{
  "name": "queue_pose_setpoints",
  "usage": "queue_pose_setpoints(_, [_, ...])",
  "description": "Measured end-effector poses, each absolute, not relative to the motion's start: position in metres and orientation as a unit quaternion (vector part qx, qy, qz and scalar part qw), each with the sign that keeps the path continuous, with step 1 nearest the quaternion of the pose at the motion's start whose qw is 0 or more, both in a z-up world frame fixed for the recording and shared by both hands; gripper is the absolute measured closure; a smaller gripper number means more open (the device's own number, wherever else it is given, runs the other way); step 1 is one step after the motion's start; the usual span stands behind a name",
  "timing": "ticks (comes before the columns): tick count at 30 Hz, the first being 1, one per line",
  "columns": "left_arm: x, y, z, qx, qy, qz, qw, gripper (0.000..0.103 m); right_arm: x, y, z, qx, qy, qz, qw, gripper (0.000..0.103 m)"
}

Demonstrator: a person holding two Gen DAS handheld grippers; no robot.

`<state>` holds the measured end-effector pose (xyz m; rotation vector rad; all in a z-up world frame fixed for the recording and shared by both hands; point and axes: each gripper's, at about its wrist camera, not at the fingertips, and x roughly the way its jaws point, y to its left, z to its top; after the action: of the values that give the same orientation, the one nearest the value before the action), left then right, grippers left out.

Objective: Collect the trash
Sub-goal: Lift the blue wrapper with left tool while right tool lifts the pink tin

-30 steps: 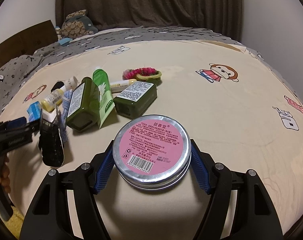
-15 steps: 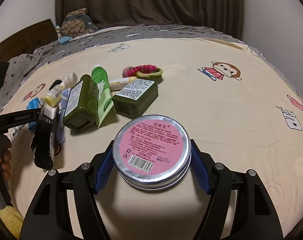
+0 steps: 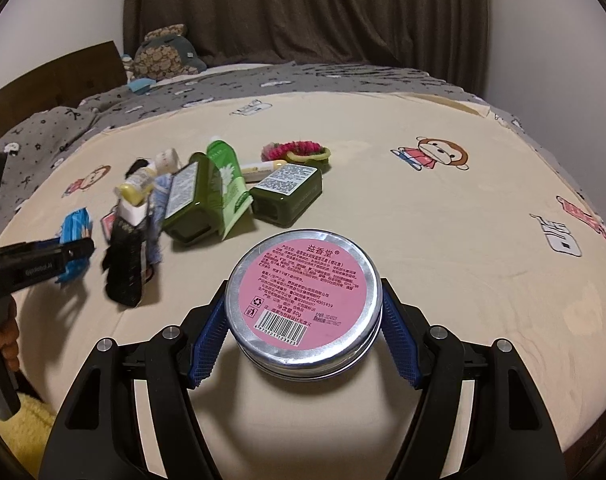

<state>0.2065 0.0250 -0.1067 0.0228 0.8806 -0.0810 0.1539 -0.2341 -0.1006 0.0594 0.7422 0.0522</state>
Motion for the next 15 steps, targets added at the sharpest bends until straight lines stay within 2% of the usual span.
queue_pose_setpoints(1, [0.200, 0.024, -0.106, 0.012, 0.423, -0.042, 0.905, 0.065, 0.148, -0.234, -0.099, 0.030, 0.359, 0.028, 0.932, 0.032])
queue_pose_setpoints(2, [0.191, 0.023, -0.105, 0.014, 0.419, -0.049, 0.906, 0.075, 0.141, -0.234, -0.097, 0.030, 0.356, 0.030, 0.933, 0.032])
queue_pose_setpoints(15, [0.064, 0.000, -0.087, 0.027, 0.365, -0.122, 0.923, 0.074, 0.045, -0.225, -0.087, 0.017, 0.336, 0.071, 0.939, 0.032])
